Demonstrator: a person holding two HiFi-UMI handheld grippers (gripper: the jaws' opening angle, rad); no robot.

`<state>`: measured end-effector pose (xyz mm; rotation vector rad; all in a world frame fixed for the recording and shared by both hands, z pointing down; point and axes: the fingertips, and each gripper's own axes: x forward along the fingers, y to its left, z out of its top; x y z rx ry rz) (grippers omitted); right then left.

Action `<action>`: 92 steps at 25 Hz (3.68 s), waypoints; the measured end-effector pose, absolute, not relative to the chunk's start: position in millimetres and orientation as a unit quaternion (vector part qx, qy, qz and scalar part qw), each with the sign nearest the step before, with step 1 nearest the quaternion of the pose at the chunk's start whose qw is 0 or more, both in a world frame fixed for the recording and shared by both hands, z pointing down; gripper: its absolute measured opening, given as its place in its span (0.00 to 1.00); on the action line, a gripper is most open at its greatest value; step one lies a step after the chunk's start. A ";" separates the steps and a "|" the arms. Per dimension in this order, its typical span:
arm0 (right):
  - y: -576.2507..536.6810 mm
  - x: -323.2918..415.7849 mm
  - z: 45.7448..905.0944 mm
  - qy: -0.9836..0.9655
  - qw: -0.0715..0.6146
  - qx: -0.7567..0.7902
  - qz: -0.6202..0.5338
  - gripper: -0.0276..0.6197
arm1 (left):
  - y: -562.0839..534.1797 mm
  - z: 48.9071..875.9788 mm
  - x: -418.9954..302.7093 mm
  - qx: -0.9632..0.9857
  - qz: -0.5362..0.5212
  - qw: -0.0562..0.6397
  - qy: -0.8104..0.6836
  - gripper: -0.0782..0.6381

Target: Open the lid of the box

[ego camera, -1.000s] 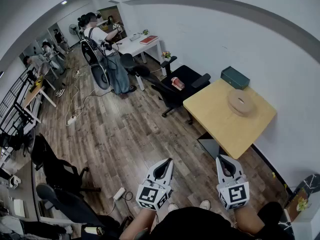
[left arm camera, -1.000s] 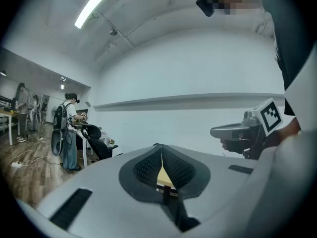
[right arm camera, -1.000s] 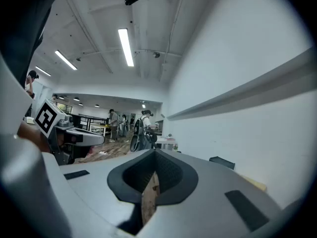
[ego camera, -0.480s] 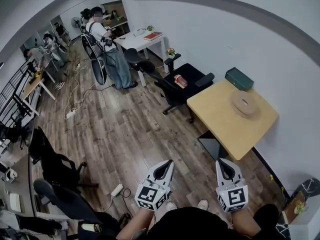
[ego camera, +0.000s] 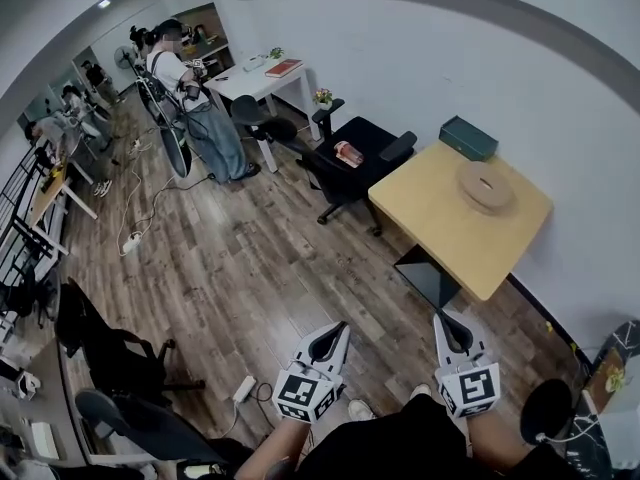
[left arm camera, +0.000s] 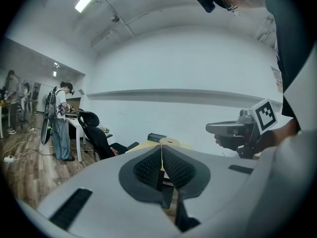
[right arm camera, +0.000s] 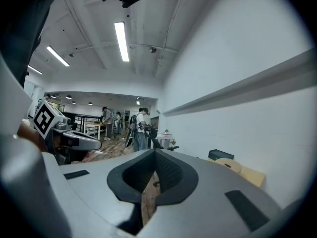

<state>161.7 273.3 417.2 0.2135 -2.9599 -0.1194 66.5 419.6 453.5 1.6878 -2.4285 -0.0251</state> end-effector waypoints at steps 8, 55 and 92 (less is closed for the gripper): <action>252.7 144.5 428.3 -0.991 0.101 0.085 -0.033 0.07 | 382.2 464.6 45.3 0.594 -0.031 0.125 -0.794 0.14; -47.7 13.5 511.5 -0.972 0.223 0.062 -0.047 0.92 | 30.0 502.0 -116.0 0.642 0.003 0.172 -0.747 0.14; -213.2 -48.5 660.9 -0.837 0.533 0.069 -0.101 0.90 | -153.7 548.6 -201.2 0.797 0.082 0.166 -0.575 0.14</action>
